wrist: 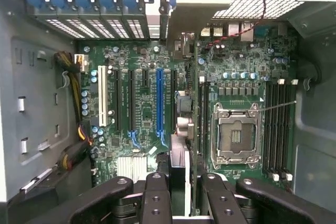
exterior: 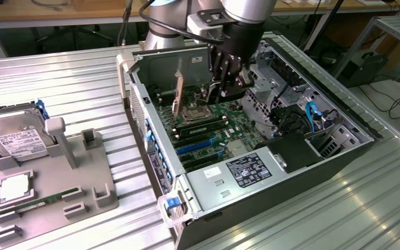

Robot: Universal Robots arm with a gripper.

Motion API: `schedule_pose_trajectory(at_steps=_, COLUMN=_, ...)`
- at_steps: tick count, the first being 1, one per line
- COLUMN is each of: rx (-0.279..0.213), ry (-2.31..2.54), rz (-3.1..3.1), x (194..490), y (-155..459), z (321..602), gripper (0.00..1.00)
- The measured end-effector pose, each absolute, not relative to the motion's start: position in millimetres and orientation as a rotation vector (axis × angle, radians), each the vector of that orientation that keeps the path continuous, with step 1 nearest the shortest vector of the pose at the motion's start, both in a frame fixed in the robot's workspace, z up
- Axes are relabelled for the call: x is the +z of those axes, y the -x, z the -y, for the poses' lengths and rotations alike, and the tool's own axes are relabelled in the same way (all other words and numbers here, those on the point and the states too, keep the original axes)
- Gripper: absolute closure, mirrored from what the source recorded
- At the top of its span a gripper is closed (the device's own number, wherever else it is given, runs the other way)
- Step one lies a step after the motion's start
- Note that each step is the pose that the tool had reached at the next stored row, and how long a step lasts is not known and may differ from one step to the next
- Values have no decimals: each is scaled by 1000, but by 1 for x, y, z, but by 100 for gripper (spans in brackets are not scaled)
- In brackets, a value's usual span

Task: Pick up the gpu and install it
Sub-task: 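Insert the gpu into the slot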

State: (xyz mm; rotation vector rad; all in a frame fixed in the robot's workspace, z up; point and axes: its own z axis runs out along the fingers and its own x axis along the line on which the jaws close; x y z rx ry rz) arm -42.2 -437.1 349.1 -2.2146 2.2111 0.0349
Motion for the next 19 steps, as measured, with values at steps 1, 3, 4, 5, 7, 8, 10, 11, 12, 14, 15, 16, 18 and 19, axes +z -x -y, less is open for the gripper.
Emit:
schedule_pose_trajectory(at_steps=1, rx=35, ry=2215, rz=-2211, x=348, y=42, z=436, gripper=73)
schedule_pose_trajectory(at_steps=3, rx=35, ry=2215, rz=-2211, x=344, y=42, z=431, gripper=73)
schedule_pose_trajectory(at_steps=4, rx=35, ry=2215, rz=-2211, x=342, y=42, z=427, gripper=73)
schedule_pose_trajectory(at_steps=5, rx=35, ry=2214, rz=-2211, x=340, y=43, z=425, gripper=73)
schedule_pose_trajectory(at_steps=7, rx=35, ry=2215, rz=-2211, x=336, y=44, z=422, gripper=73)
schedule_pose_trajectory(at_steps=8, rx=35, ry=2215, rz=-2211, x=334, y=44, z=422, gripper=73)
schedule_pose_trajectory(at_steps=10, rx=35, ry=2216, rz=-2210, x=331, y=44, z=422, gripper=73)
schedule_pose_trajectory(at_steps=11, rx=35, ry=2216, rz=-2211, x=329, y=44, z=423, gripper=73)
schedule_pose_trajectory(at_steps=12, rx=35, ry=2216, rz=-2211, x=327, y=44, z=425, gripper=73)
schedule_pose_trajectory(at_steps=14, rx=35, ry=2216, rz=-2210, x=323, y=44, z=431, gripper=73)
schedule_pose_trajectory(at_steps=15, rx=36, ry=2216, rz=-2210, x=322, y=44, z=435, gripper=73)
schedule_pose_trajectory(at_steps=16, rx=35, ry=2216, rz=-2210, x=320, y=44, z=438, gripper=73)
schedule_pose_trajectory(at_steps=18, rx=36, ry=2217, rz=-2209, x=316, y=44, z=441, gripper=73)
schedule_pose_trajectory(at_steps=19, rx=36, ry=2217, rz=-2209, x=314, y=47, z=441, gripper=73)
